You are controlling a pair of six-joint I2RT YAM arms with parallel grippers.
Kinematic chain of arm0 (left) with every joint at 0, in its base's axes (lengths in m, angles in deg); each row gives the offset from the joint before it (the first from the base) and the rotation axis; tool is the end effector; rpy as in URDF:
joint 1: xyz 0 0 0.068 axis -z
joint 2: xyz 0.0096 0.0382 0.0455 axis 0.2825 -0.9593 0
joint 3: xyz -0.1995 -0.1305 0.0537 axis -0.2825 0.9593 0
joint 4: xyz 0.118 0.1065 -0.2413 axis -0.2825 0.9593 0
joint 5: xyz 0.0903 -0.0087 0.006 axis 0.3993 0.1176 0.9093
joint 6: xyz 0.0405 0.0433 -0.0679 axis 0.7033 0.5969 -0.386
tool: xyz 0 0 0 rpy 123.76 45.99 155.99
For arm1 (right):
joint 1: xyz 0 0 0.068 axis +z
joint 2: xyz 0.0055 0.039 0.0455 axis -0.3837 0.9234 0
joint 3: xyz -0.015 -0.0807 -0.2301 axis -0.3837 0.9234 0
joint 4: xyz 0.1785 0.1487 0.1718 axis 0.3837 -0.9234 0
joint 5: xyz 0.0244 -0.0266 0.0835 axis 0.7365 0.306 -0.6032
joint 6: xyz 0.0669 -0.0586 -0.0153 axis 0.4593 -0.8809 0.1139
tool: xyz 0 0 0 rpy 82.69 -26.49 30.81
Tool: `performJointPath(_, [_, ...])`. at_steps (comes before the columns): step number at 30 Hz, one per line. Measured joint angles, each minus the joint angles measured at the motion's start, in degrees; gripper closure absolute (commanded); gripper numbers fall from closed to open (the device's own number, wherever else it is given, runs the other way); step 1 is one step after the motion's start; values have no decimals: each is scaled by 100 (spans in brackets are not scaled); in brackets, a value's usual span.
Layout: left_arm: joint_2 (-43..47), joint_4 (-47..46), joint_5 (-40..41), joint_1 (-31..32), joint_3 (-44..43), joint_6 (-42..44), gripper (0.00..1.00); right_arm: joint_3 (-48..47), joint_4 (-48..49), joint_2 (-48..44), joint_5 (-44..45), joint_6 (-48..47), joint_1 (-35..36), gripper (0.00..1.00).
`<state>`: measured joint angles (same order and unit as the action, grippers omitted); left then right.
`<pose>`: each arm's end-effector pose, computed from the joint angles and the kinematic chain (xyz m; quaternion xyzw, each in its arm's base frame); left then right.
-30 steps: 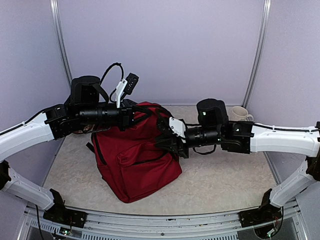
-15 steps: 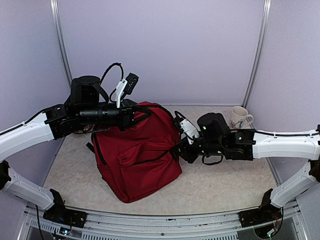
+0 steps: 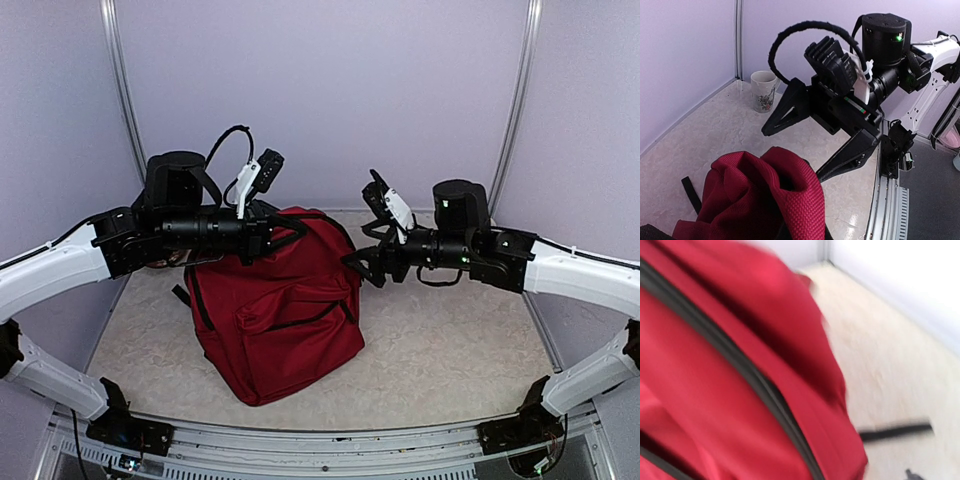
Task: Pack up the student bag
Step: Pass from the left arm to the right
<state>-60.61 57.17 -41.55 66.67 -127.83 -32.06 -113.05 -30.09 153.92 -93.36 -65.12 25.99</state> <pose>0.2208 -0.3078 0.3398 0.4078 0.6723 -0.3906 0.4787 0.2426 0.2992 0.2771 -0.3916 0.7061 0.3100 0.5020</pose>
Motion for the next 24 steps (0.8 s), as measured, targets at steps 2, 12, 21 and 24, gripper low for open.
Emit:
performJointPath(2, [-11, 37, -42, 28, -11, 101, 100, -295, 20, 190, -236, -302, 2, 1])
performJointPath(12, [140, 247, -289, 188, 127, 793, 100, -1681, -608, 1589, -1176, -1215, -7, 91])
performJointPath(21, [492, 136, 520, 229, 190, 1095, 41, -1410, -682, 1322, -1429, -535, -2, 100])
performJointPath(24, [501, 109, 1121, 234, 0, 1071, 37, -1235, -553, 1143, -951, 7, 11, 100])
